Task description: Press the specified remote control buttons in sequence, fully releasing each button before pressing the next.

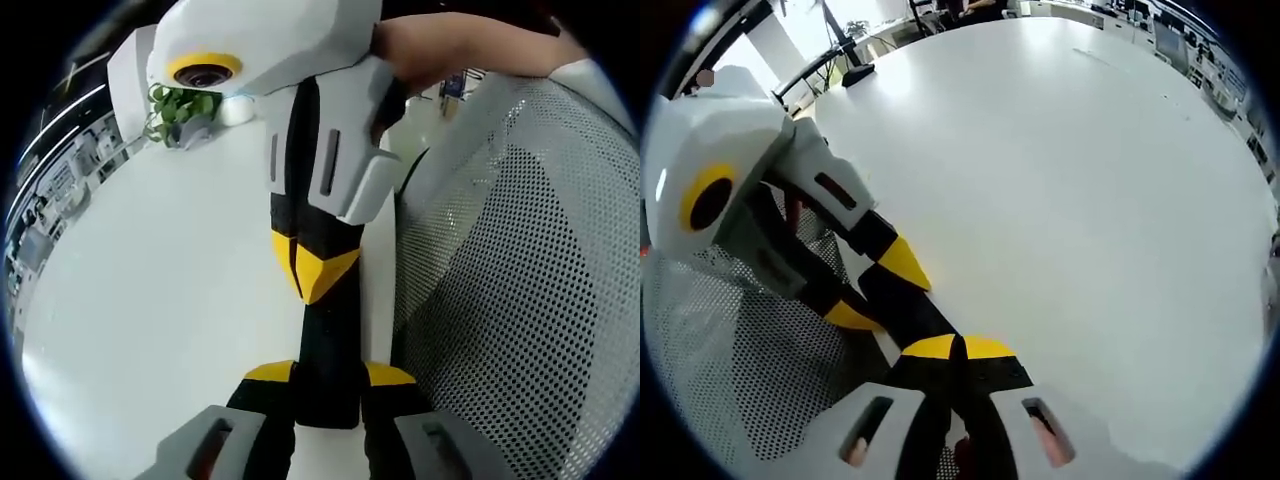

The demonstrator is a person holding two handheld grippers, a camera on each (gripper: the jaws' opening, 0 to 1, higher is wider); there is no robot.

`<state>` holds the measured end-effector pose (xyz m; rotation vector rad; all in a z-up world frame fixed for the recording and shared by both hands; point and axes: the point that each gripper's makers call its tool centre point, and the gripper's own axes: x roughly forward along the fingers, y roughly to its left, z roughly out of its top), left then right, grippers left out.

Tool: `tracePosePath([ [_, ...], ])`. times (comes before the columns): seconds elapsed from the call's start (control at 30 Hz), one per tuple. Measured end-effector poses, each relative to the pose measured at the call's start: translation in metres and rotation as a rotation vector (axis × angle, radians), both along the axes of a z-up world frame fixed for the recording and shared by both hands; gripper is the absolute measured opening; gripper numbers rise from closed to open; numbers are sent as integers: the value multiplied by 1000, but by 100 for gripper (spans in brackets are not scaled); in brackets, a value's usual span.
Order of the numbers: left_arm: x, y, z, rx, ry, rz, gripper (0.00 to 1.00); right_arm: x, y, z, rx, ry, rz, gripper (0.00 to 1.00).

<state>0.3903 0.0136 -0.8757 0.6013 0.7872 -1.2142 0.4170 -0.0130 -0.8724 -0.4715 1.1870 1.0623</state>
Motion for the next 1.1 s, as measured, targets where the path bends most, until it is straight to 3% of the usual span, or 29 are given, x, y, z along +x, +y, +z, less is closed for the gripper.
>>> tracePosePath([
  [1.1, -1, -1, 1, -5, 1, 4, 24, -11, -6, 4, -17, 29, 51, 0],
])
